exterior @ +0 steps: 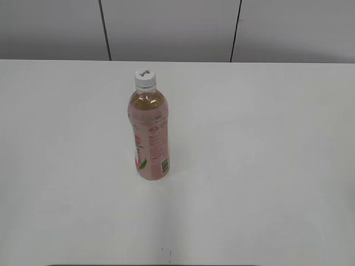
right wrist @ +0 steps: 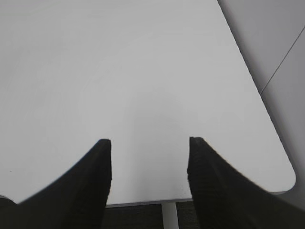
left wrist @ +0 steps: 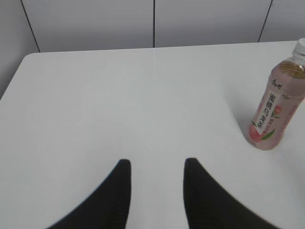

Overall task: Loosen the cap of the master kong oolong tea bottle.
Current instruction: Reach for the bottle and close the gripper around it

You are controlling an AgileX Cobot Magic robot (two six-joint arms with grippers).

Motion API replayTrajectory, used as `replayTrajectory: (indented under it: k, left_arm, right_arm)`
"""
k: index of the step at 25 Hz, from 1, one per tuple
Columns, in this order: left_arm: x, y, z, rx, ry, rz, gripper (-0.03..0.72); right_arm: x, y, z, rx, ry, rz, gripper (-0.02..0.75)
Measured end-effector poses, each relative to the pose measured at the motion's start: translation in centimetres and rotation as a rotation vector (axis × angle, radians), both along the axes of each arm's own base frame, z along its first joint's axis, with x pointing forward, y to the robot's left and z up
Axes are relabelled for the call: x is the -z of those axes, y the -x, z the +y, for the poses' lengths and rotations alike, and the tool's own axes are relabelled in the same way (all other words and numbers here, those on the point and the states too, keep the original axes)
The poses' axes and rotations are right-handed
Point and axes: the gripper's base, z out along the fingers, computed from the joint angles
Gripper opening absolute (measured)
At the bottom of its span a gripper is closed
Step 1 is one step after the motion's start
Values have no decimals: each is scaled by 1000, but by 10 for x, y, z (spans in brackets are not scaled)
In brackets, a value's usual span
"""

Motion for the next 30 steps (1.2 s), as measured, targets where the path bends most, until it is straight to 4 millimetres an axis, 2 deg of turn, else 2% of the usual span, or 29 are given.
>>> replayTrajectory:
  k: [30]
  left_arm:
    - [0, 0, 0, 0, 0, 0, 241]
  right_arm:
    - [0, 0, 0, 0, 0, 0, 396]
